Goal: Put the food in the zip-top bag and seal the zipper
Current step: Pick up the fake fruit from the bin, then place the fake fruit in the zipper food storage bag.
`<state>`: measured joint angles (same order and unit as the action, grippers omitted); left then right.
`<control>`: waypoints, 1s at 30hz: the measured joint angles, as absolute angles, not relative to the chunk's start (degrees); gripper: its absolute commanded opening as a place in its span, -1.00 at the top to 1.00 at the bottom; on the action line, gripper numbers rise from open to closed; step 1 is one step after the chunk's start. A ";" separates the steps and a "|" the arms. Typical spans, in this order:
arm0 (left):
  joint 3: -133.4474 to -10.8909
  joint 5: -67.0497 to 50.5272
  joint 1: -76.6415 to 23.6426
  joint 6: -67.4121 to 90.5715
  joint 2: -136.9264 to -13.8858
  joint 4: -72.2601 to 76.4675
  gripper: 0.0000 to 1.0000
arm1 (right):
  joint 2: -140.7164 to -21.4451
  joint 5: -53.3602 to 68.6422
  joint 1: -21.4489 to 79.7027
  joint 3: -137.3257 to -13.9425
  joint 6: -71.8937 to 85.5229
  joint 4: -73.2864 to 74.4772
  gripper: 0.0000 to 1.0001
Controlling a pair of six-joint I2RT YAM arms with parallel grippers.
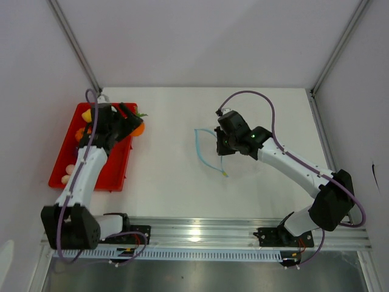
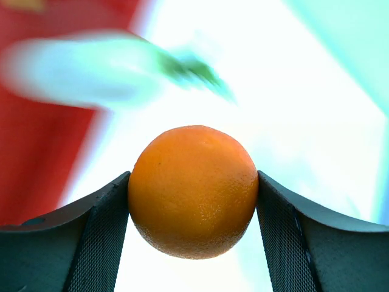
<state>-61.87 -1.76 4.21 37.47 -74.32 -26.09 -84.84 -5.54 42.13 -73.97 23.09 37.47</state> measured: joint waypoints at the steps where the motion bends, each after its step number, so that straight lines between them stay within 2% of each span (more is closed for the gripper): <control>1: -59.75 -4.32 1.91 37.54 -70.52 -24.12 0.38 | -84.84 -5.52 42.13 -74.17 23.35 37.69 1.00; 4: -52.53 -12.38 -4.12 37.89 -59.68 -19.09 0.26 | -84.84 -5.04 42.13 -75.26 23.92 38.65 1.00; 7: -47.70 -19.33 -8.08 38.59 -53.10 -15.16 0.28 | -84.84 -3.27 42.13 -76.75 24.60 39.22 1.00; 9: -45.98 -23.29 -9.98 39.05 -51.07 -13.02 0.44 | -84.84 -1.56 42.15 -77.78 25.12 39.22 1.00; 10: -45.28 -24.40 -10.85 39.09 -50.35 -12.25 0.59 | -84.84 -0.78 42.19 -78.15 25.47 39.13 1.00; 11: -44.84 -25.02 -11.77 39.11 -49.69 -12.08 0.62 | -84.84 -0.25 42.24 -78.30 25.71 39.03 1.00; 19: -44.58 -27.55 -20.47 39.70 -48.64 -11.60 0.66 | -84.79 4.27 43.00 -78.46 27.86 38.35 1.00; 30: -45.56 -23.40 -32.25 41.63 -54.59 -9.98 0.67 | -81.97 6.81 44.71 -79.55 30.30 37.76 1.00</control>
